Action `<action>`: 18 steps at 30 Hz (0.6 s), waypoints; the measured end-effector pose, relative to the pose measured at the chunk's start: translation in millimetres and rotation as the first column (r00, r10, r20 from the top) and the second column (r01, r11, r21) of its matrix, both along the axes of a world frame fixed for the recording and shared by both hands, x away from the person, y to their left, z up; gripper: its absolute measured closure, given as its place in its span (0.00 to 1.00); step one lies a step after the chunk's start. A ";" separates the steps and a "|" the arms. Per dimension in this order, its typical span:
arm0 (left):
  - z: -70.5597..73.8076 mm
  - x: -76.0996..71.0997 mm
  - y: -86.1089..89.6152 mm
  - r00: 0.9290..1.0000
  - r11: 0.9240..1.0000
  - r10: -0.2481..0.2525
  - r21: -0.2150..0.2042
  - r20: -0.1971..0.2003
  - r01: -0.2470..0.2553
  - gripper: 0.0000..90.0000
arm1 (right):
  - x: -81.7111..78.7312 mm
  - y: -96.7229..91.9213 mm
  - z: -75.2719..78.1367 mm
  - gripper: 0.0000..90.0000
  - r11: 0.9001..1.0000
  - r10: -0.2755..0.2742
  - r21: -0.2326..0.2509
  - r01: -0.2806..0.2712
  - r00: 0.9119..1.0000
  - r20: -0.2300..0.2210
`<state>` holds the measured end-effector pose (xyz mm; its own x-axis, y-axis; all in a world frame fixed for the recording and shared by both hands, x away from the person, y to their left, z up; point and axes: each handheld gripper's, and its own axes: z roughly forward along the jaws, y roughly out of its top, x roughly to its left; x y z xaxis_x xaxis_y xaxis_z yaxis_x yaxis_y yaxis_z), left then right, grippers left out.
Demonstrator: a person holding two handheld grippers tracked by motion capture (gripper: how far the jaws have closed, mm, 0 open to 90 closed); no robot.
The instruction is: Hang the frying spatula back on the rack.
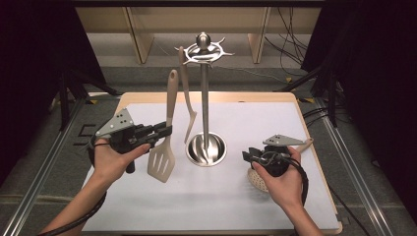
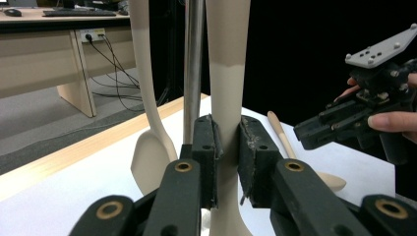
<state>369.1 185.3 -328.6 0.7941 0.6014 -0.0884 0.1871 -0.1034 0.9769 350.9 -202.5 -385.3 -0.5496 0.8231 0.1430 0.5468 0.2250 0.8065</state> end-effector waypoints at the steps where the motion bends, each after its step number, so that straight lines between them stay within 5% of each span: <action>1: 0.9 0.6 -0.4 1.000 1.000 -0.002 0.000 0.002 0.002 0.87 | 0.1 0.2 -0.2 0.76 1.000 -0.001 0.002 0.001 1.000 0.002; 18: 15.0 10.6 -5.3 1.000 1.000 -0.028 0.006 0.011 0.028 0.87 | -0.6 2.3 -0.7 0.76 1.000 0.001 0.025 0.000 1.000 -0.023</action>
